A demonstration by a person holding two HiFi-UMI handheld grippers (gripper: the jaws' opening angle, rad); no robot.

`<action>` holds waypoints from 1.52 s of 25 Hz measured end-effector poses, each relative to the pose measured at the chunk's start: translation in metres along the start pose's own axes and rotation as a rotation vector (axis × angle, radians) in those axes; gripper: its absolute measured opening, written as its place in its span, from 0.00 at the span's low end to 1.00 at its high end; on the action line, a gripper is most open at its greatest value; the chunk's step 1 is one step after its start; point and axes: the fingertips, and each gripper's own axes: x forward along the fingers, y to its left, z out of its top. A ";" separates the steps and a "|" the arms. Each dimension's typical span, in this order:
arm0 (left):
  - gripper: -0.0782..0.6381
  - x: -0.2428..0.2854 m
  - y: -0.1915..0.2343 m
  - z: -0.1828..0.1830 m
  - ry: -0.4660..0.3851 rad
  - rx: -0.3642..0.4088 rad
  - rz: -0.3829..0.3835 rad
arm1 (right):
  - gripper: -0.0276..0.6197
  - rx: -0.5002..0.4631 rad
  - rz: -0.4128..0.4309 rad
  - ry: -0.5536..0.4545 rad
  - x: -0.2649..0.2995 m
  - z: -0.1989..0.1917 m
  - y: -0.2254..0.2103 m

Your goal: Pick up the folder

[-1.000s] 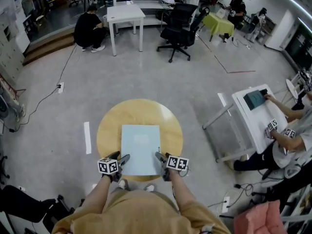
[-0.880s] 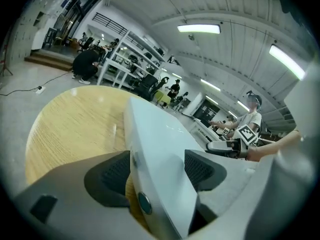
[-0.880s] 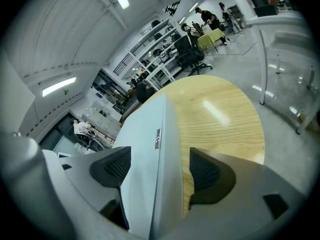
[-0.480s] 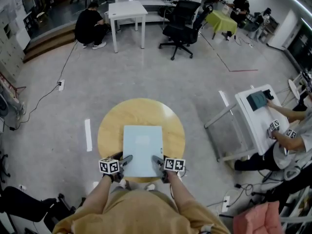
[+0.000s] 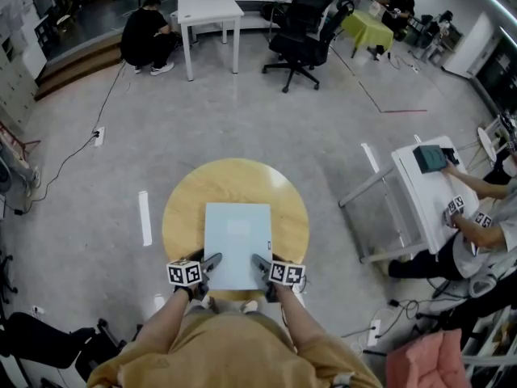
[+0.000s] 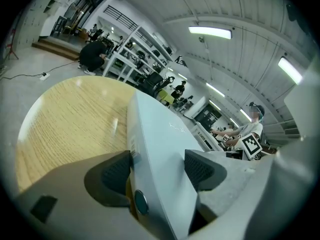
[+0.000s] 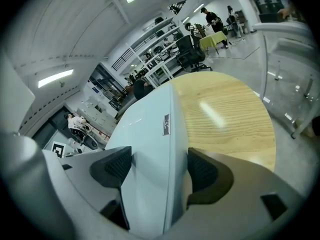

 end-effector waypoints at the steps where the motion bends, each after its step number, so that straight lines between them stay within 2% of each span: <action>1: 0.57 -0.002 -0.001 0.004 -0.008 0.001 -0.004 | 0.55 -0.005 -0.003 -0.015 -0.002 0.004 0.003; 11: 0.57 -0.023 -0.024 0.072 -0.142 0.135 -0.032 | 0.55 -0.119 0.036 -0.166 -0.017 0.061 0.050; 21: 0.57 -0.058 -0.054 0.135 -0.273 0.275 -0.060 | 0.55 -0.223 0.081 -0.283 -0.029 0.098 0.089; 28: 0.57 -0.097 -0.092 0.184 -0.407 0.405 -0.075 | 0.55 -0.322 0.135 -0.408 -0.061 0.138 0.140; 38: 0.57 -0.152 -0.150 0.234 -0.571 0.533 -0.109 | 0.55 -0.445 0.168 -0.590 -0.127 0.181 0.206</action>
